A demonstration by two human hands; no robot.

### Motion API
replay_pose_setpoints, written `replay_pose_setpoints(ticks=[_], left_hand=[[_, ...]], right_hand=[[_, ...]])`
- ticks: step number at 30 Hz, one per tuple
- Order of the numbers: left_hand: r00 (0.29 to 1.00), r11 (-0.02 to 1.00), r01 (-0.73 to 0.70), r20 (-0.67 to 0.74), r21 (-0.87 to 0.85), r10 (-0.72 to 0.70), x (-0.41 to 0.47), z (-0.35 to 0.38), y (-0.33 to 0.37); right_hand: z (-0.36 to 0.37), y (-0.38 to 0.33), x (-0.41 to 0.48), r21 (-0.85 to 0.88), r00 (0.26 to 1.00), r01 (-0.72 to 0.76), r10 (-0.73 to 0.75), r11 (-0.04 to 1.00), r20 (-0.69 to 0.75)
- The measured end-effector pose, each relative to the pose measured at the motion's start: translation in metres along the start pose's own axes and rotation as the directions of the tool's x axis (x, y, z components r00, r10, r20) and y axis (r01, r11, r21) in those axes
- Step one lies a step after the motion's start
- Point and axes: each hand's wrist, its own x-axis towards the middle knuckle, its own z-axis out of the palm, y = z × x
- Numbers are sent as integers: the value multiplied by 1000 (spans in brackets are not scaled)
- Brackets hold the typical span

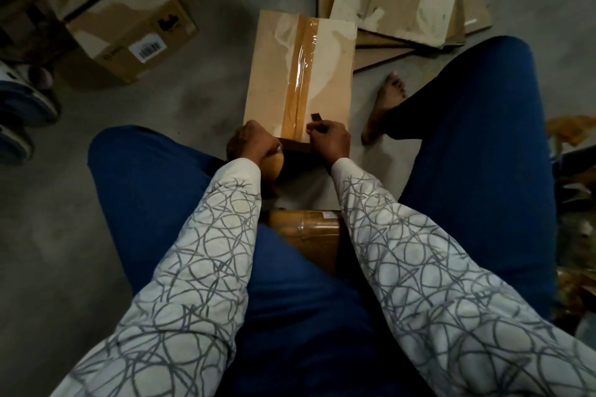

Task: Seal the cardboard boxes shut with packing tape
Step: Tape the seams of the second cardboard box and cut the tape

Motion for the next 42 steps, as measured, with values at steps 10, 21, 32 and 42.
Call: replay_pose_setpoints(ticks=[10,21,32,42], left_hand=[[979,916,-194,-13,-352,203,-44,-31,-23],[990,540,-20,58,-841,128,-63,-25,-18],[993,381,-116,-121,-917,9,-55,-22,-23],[993,288,-83,-104,-954,-58,-52,-19,-20]], right_hand=[[-29,-27,-17,-70,1000,13,-13,997,-6],[-28,-19,-76,259,910,119,-210,959,357],[-39,-37,-87,-62,860,439,-399,896,318],[-43,-44,-86,-143,839,471,-392,871,378]])
